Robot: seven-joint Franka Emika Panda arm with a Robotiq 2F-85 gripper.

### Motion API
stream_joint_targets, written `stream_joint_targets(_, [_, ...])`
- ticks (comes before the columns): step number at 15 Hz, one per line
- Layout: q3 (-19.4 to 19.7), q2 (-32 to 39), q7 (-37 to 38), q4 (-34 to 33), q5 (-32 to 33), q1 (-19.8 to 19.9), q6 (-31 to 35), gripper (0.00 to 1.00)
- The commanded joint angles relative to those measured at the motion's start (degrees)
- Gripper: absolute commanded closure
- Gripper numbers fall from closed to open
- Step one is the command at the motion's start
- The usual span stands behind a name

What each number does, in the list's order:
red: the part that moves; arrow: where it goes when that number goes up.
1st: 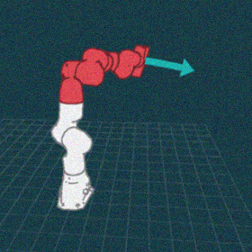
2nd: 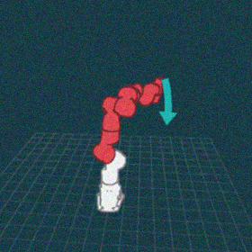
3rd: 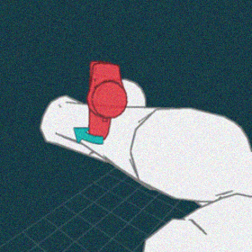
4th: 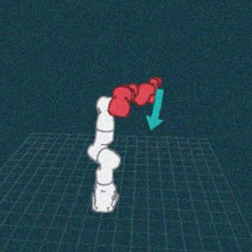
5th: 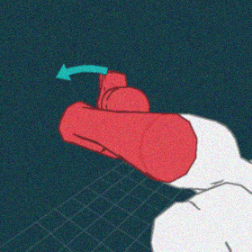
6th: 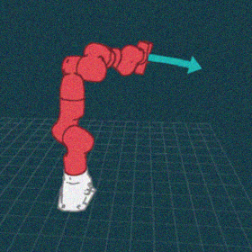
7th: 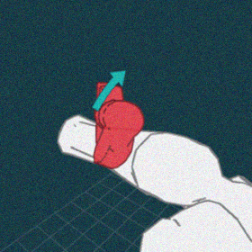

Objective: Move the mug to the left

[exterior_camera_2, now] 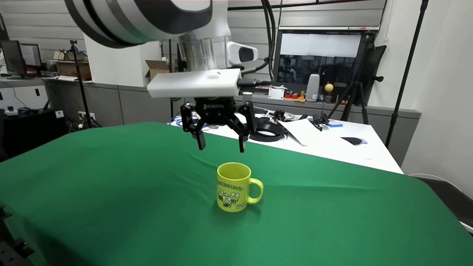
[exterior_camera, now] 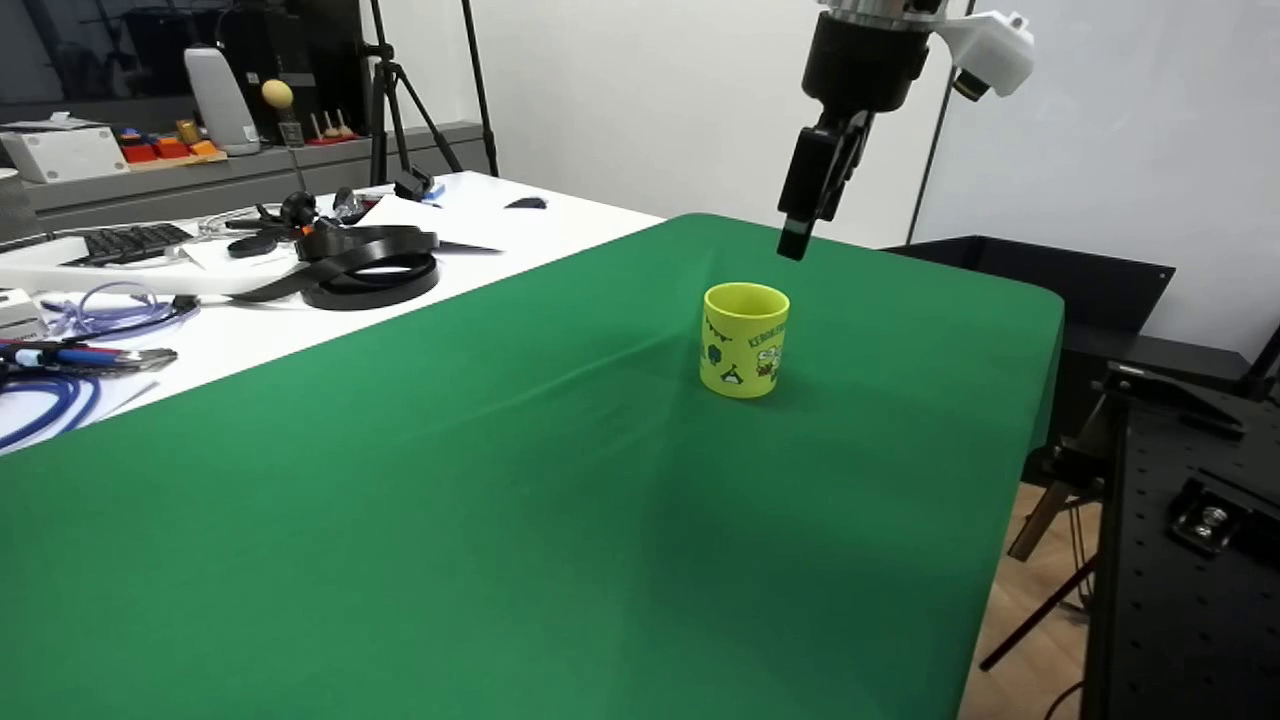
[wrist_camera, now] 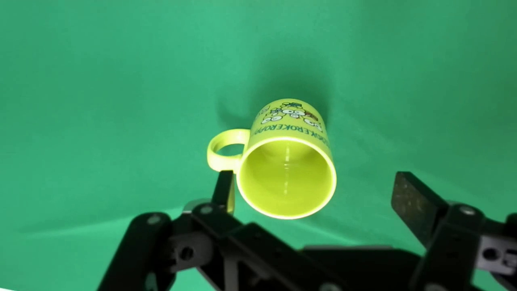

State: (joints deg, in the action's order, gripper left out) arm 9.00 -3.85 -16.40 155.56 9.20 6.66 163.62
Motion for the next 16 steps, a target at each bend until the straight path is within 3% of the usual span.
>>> stream_joint_targets(1, [-0.38, 0.31, 0.19, -0.35, 0.11, 0.31, -0.18, 0.00])
stream_joint_targets(3, [-0.41, 0.53, 2.07, -0.24, 2.98, 1.07, 0.14, 0.00])
stream_joint_targets(8, [-0.99, 6.36, -1.96, -2.13, -0.35, -0.23, 2.08, 0.00])
stream_joint_targets(16, [-4.94, 15.87, -6.79, -8.66, 0.03, 0.29, 3.24, 0.00])
